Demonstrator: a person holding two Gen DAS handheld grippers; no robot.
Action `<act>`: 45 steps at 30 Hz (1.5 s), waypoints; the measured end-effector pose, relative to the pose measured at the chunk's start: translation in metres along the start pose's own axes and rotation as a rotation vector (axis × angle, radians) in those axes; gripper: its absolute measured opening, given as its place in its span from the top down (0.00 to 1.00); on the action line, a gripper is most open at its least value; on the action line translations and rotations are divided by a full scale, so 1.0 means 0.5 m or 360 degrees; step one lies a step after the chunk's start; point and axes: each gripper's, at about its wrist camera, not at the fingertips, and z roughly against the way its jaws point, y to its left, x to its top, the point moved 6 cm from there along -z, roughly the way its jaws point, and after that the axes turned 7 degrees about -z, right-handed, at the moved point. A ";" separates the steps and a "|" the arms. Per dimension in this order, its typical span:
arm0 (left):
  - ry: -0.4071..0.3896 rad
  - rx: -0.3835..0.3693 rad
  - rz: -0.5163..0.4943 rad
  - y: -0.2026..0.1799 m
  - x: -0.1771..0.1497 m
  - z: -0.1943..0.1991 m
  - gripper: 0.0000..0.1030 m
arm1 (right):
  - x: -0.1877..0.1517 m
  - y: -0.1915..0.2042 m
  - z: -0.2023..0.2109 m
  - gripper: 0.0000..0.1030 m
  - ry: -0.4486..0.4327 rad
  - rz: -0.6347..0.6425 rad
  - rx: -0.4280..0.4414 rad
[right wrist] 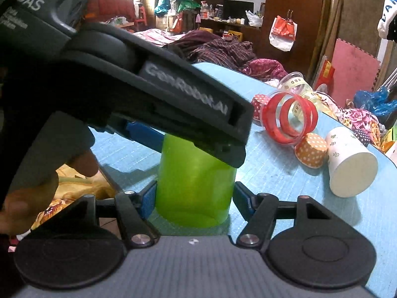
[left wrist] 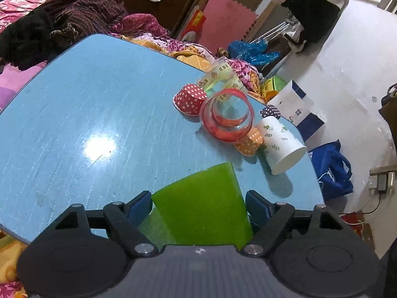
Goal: Flip cup upright
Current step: 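Grasp the green cup with the left gripper while the right gripper releases it, then rotate the green cup upright with the left gripper and lower it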
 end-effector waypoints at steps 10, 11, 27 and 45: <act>-0.0031 0.0018 -0.0166 -0.030 0.014 -0.010 0.20 | 0.008 -0.021 -0.007 0.34 -0.0009 -0.0095 -0.0013; -0.0039 0.0012 -0.0188 -0.033 0.015 -0.011 0.20 | 0.009 -0.023 -0.008 0.33 -0.0013 -0.0097 -0.0017; -0.0389 -0.0072 -0.0572 -0.072 0.053 0.002 0.21 | -0.029 -0.120 0.059 0.22 -0.0211 -0.0433 0.0096; -0.0577 0.0182 -0.1087 -0.152 0.022 -0.014 0.21 | -0.070 -0.245 0.091 0.16 -0.0557 -0.0782 0.0016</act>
